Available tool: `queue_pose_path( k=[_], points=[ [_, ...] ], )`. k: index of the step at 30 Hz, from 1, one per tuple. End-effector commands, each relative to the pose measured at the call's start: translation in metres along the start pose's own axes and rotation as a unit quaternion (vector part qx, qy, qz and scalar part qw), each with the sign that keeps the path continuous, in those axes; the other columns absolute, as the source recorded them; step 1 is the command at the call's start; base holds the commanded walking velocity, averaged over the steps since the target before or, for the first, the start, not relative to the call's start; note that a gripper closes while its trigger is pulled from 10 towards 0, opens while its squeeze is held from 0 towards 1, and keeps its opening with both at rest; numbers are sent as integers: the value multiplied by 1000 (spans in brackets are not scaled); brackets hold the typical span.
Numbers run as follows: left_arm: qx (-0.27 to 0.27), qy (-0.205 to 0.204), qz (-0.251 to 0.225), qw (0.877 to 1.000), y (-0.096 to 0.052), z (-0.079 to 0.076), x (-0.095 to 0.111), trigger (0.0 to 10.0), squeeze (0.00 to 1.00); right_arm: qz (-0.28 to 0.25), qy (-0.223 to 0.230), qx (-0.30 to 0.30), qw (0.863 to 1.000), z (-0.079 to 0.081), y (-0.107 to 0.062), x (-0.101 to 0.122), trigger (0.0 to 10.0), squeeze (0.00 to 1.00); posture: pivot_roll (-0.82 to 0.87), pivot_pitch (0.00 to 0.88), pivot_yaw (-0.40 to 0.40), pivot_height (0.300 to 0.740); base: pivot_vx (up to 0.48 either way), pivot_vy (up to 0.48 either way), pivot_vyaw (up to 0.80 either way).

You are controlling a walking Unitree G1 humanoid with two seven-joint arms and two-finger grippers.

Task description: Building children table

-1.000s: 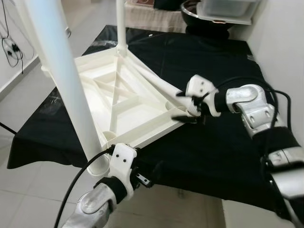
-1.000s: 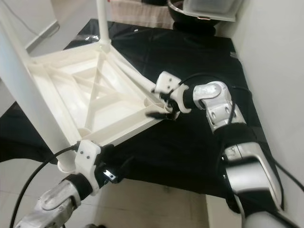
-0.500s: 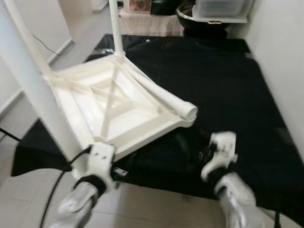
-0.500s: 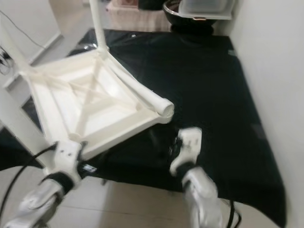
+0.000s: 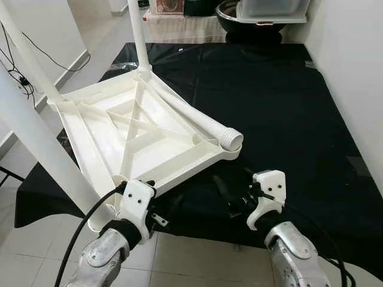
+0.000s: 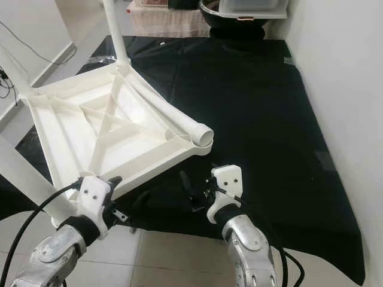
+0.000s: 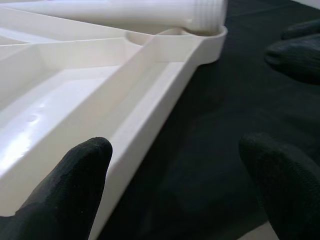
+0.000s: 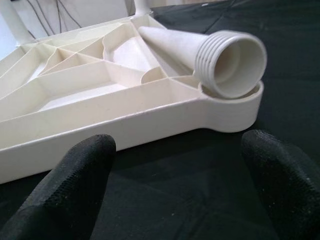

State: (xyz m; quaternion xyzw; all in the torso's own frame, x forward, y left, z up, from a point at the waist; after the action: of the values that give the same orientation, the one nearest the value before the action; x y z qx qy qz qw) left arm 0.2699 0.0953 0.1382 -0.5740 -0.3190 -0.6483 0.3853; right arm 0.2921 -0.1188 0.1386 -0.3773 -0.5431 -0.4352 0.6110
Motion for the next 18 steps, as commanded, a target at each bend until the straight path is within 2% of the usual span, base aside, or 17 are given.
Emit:
queue_pose_path(
  k=[1,6,18],
  points=[
    [-32,-7,-7,999,-2,-10,1,10000,0,5,7,-5,1000,3,-4,-1,10000,0,-49,133,18,740,0,0,0],
    [4,-7,-43,999,-2,-2,13,10000,0,8,6,-19,1000,-2,-5,-1,10000,0,-53,135,12,740,0,0,0],
    [13,-1,-46,999,-4,-1,13,10000,0,14,3,-36,999,-8,-6,-2,10000,0,-55,133,7,740,0,0,0]
  ],
)
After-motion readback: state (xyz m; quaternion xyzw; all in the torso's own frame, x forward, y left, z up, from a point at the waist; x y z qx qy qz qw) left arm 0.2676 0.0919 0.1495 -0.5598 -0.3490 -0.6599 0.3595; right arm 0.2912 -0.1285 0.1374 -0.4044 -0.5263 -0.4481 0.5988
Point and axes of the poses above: a point about 5 cm out from each wrist's last joint towards the gripper, its own y axis pointing out of the wrist towards the gripper, its own x axis along the axis of the wrist's last joint, z = x × y, the point moved 5 cm from there along y, pointing out of the wrist towards the gripper, and after that the axes turned 4 degrees about y, right-handed, at the moved point
